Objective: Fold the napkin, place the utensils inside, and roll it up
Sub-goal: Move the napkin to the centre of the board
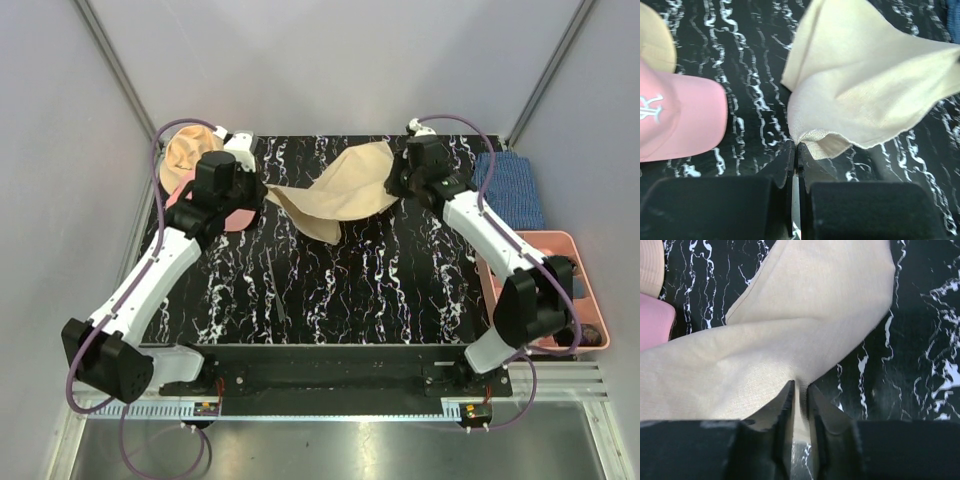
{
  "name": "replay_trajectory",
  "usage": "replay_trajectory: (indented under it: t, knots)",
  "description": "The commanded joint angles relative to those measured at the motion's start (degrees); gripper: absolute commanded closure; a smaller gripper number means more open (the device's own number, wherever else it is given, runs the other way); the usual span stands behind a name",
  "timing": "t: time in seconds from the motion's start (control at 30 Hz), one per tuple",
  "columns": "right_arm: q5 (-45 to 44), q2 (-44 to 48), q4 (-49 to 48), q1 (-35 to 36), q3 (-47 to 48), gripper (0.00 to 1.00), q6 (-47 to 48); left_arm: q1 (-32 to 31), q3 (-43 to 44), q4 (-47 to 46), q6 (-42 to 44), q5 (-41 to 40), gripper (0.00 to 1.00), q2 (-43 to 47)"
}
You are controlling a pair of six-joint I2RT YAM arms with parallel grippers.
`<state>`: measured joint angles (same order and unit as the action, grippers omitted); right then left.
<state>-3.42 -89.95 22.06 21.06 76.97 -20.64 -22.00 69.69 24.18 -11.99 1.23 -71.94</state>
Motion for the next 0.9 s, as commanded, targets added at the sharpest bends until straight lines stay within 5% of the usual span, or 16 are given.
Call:
replay_trajectory:
  t: [0.0,0.1,0.13,0.27,0.5,0.87]
  knots:
    - [5.8,-8.5,1.8,0.5,2.8,0.70,-0.1,0.7,-1.2,-3.1,2.4,-5.2,1.00,-0.6]
    - [12.5,-8.7,0.4,0.6,2.7,0.46,-0.4,0.7,-1.3,-2.2,4.0,-5.5,1.00,-0.7]
    - [12.0,-8.0,0.4,0.5,2.4,0.33,0.7,0.7,-1.8,-1.2,4.5,-5.6,1.00,-0.4]
    - [5.3,-1.5,1.9,0.3,-0.9,0.09,4.1,0.7,-5.4,-0.8,5.0,-6.9,1.00,1.9]
    - [0.3,3.1,4.0,-1.0,-12.0,0.07,2.0,0.8,-3.9,1.6,4.8,-6.4,1.00,0.1]
    - [7.6,3.2,4.0,-1.2,-19.3,0.09,-4.8,0.8,-3.5,2.5,3.5,-1.6,1.00,0.6]
